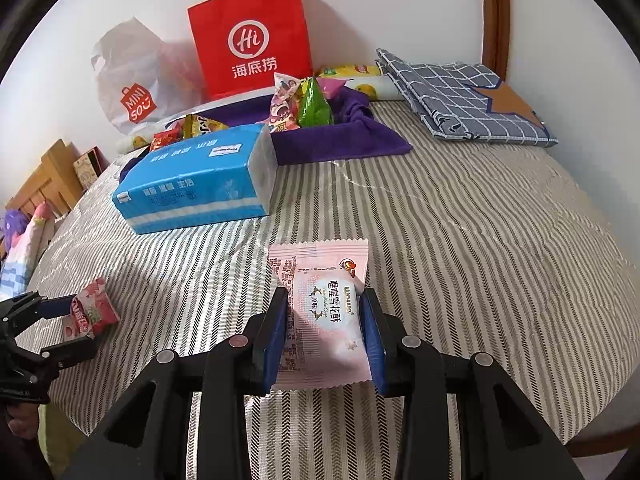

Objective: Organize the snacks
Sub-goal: 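Grasp pink-white wrapped cake with right tool while left tool grasps strawberry candy bag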

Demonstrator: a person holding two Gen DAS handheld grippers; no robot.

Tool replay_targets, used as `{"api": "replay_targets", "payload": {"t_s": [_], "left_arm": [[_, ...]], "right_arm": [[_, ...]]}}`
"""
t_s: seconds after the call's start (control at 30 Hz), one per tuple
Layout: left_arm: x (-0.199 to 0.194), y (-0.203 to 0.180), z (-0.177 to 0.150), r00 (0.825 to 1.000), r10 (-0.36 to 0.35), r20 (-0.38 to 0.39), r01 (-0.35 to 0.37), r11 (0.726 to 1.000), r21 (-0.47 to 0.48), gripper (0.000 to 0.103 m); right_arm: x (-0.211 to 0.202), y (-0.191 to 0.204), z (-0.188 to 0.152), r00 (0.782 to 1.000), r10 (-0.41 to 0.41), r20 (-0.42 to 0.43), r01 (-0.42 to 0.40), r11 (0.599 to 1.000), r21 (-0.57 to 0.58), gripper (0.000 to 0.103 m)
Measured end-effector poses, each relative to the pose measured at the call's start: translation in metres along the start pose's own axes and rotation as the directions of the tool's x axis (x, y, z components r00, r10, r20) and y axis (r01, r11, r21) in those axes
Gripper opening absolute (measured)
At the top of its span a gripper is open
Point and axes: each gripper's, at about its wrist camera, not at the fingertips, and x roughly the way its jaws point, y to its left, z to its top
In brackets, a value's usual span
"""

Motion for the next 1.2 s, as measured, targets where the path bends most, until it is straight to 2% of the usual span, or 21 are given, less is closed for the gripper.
{"api": "replay_targets", "payload": {"t_s": [0.07,0.1,0.17,0.3,0.37,0.43,0.53,0.67,0.7,0.87,1.0,1.2], "left_arm": [[0.004,-0.003,0.002,0.999,0.053,0.006,-0.053,0.998,0.022,0.073],[0.006,-0.004,0.005,0.997,0.08,0.015,-0.08,0.996,0.035,0.065],[0.005,-0.005,0.009,0.998,0.059,0.014,-0.06,0.998,0.038,0.054],[0.011,-0.004,0.019,0.997,0.078,0.008,-0.078,0.996,0.043,0.053],[0.014,0.003,0.024,0.995,0.102,0.012,-0.102,0.995,0.005,0.053],[0.017,0.013,0.03,0.998,0.065,0.01,-0.064,0.997,-0.045,0.053],[0.015,0.03,0.038,0.992,0.117,0.042,-0.112,0.988,-0.109,0.053],[0.022,0.047,0.04,0.993,0.113,0.034,-0.107,0.981,-0.159,0.053],[0.024,0.05,0.039,0.992,0.121,0.035,-0.114,0.98,-0.165,0.053],[0.027,0.043,0.037,0.984,0.174,0.042,-0.168,0.978,-0.124,0.055],[0.028,0.039,0.039,0.977,0.209,0.045,-0.204,0.974,-0.098,0.056],[0.027,0.043,0.04,0.981,0.188,0.045,-0.181,0.976,-0.12,0.053]], "right_arm": [[0.002,0.002,0.0,1.0,0.008,-0.003,-0.008,1.0,-0.001,0.036],[0.002,0.002,0.0,1.0,0.011,-0.004,-0.011,1.0,-0.003,0.036],[0.004,0.003,0.002,1.0,0.01,-0.005,-0.01,1.0,-0.01,0.036],[0.009,0.005,0.009,1.0,0.0,-0.014,0.0,1.0,-0.03,0.036],[0.012,0.006,0.016,1.0,0.003,-0.015,-0.004,0.999,-0.05,0.036],[0.019,0.007,0.023,1.0,0.005,-0.024,-0.006,0.998,-0.066,0.036],[0.031,0.009,0.032,0.999,0.005,-0.043,-0.009,0.997,-0.08,0.036],[0.043,0.011,0.034,0.998,0.002,-0.064,-0.009,0.995,-0.102,0.039],[0.042,0.011,0.033,0.998,0.002,-0.057,-0.009,0.994,-0.107,0.042],[0.041,0.013,0.03,0.998,-0.003,-0.059,-0.005,0.99,-0.142,0.048],[0.04,0.008,0.028,0.998,-0.011,-0.063,0.001,0.989,-0.148,0.06],[0.04,0.01,0.027,0.998,-0.021,-0.058,0.012,0.987,-0.158,0.059]]}}
